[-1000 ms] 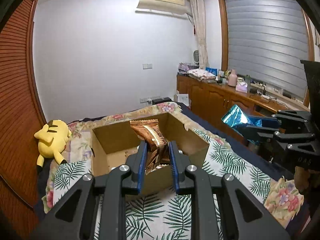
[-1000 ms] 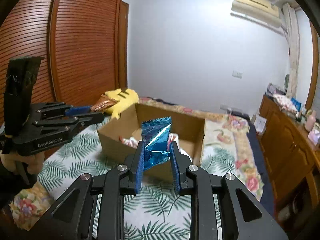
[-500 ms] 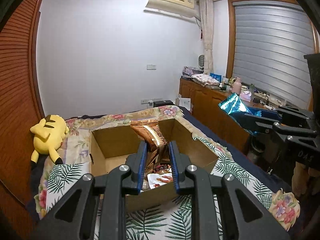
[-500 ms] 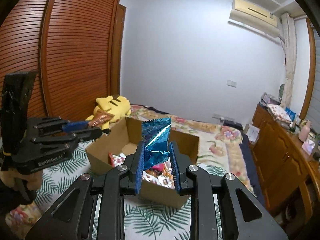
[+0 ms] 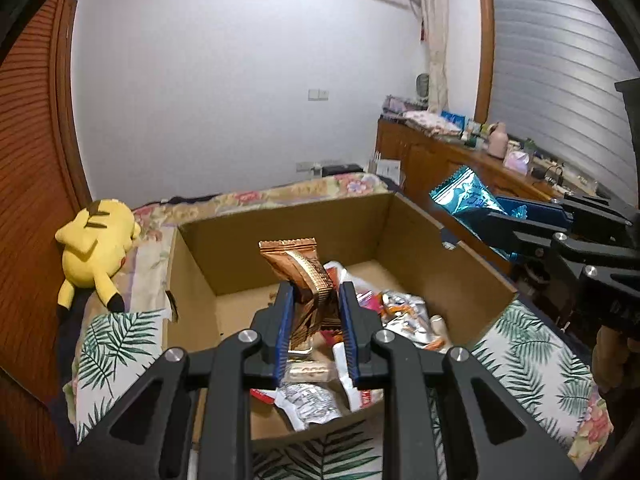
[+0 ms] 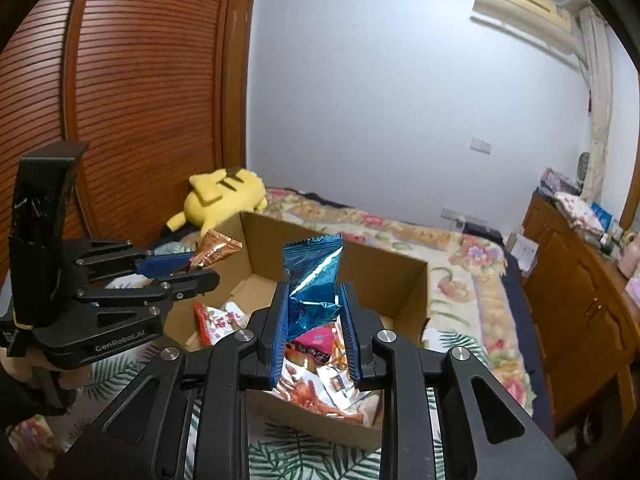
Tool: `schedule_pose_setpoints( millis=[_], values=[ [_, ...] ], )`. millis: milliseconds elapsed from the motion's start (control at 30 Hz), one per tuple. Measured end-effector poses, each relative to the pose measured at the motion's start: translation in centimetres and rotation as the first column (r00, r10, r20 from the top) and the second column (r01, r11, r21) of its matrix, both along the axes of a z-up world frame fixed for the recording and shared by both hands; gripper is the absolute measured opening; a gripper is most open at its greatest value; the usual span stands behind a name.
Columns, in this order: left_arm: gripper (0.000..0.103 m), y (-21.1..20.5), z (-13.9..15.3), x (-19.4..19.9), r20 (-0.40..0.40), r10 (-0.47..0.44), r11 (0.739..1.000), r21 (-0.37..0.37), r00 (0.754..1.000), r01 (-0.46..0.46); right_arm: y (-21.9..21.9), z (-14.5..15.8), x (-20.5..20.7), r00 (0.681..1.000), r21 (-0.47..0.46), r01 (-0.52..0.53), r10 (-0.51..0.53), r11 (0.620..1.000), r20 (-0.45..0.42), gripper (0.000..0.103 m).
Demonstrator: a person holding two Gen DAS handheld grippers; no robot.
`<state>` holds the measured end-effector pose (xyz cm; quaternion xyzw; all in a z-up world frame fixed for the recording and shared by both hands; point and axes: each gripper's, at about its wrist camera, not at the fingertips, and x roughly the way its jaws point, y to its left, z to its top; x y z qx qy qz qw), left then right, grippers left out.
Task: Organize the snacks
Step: 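Lift both candies over the cardboard box and lower them inside, then open both tools to drop the candies and withdraw from the box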
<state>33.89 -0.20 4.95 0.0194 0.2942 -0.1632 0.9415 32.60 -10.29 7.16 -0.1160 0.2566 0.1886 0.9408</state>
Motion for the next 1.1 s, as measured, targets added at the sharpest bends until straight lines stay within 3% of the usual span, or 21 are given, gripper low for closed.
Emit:
schedule_pose_setpoints(
  millis=[500,667,1100],
  values=[
    [0.022,-0.7,-2.8,2.7,-0.079,0.020,0.999,0.049,0.997,-0.017,0.4,-4.8,4.4,0.994,0.011,-0.009,0.010,1.000,-0.113,0.023],
    [0.028,-0.8,-3.0,2.7,-0.107,0.028,0.999,0.035,0.994,-0.025,0.1,-6.0,4.9,0.986,0.033,-0.011,0.016,0.999,-0.164,0.023],
    [0.031,-0.4,-2.1,1.2,-0.100,0.044,0.998,0.047,0.994,-0.040,-0.3,-6.4,4.6,0.980,0.061,-0.011,0.023,0.998,-0.196,0.024]
  ],
)
